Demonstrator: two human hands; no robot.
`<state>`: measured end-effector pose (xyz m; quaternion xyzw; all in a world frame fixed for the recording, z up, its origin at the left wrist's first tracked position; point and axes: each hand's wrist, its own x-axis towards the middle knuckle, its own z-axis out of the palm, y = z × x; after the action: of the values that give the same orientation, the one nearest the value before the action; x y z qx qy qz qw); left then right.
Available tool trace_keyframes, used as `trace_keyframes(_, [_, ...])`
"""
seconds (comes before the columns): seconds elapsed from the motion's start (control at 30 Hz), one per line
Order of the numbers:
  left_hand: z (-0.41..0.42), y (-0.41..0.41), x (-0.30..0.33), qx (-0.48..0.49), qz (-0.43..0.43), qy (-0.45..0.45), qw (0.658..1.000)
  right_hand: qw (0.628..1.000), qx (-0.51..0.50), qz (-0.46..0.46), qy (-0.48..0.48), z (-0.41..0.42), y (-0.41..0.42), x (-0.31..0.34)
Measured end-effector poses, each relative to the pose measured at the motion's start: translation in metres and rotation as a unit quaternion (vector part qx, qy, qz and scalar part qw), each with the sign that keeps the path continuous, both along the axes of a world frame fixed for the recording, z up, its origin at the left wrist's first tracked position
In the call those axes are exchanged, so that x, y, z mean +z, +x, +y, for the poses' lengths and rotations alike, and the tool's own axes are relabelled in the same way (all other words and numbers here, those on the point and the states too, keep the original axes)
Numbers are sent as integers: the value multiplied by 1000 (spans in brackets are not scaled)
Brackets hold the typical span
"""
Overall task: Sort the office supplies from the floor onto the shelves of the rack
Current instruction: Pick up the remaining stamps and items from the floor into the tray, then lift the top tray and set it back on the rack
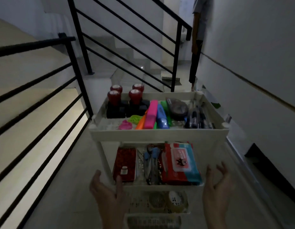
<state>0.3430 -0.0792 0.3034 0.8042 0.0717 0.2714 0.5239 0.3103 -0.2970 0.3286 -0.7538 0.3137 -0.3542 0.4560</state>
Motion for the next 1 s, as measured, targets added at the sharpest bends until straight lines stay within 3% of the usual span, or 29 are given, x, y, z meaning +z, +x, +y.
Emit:
trace_keyframes(0.1, [3,32,-28,-16,-110,-24,994,993,6,-112,-21,0,24,-39])
trace_keyframes(0.23, [4,56,-83,11,-139,-66,988,965,-38,-249,-74,-3,45,-85])
trace_keyframes(0.43, [9,77,-112,21,-253,-43,966,933,-43,-358,-13,-6,69,-117])
trace_keyframes(0.67, [10,79,-72,-45,-303,-108,946,933,30,-354,-59,-23,65,-85])
trace_keyframes(1.0, [15,100,-67,-27,-326,-61,943,933,100,-322,-130,-31,71,-77])
